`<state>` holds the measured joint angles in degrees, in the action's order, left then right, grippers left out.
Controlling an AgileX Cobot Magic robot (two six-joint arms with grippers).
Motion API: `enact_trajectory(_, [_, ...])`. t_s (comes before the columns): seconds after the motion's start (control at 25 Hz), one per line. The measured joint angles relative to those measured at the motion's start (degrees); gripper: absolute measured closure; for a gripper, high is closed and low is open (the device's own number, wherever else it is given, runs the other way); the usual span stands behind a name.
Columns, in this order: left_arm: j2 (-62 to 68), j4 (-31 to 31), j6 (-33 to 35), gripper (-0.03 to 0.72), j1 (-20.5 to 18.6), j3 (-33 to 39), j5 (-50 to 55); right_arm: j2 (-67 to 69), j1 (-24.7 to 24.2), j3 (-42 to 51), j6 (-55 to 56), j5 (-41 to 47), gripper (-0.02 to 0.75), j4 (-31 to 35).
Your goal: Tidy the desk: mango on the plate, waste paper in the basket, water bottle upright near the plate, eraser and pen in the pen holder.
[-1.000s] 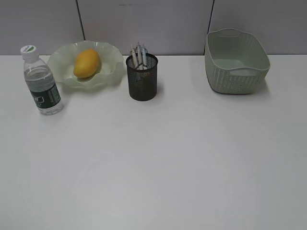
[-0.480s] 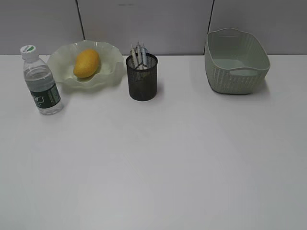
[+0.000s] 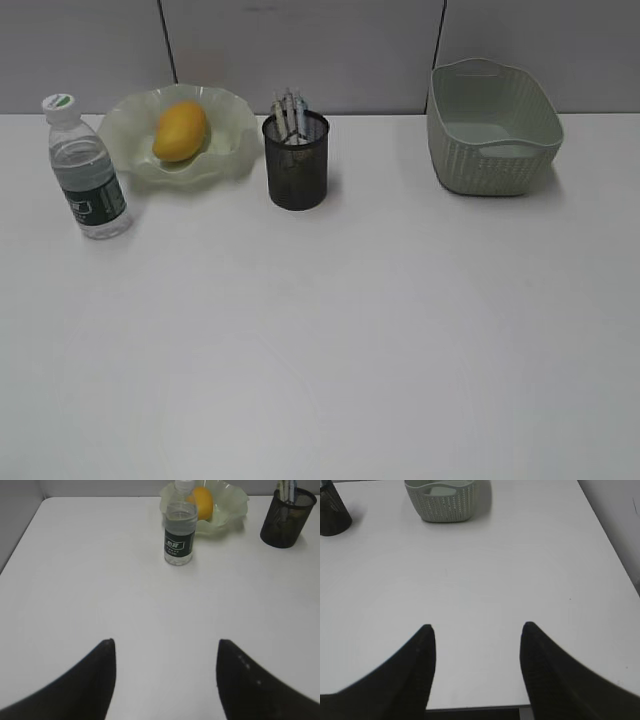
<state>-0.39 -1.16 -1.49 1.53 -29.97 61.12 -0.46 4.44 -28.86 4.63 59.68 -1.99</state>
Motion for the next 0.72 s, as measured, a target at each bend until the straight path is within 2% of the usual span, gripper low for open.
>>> enact_trajectory(0.72, [-0.1, 0.0, 0.0, 0.211, -0.2, 0.0, 0.0, -0.1, 0.0, 0.0, 0.0, 0.0, 0.302, 0.3])
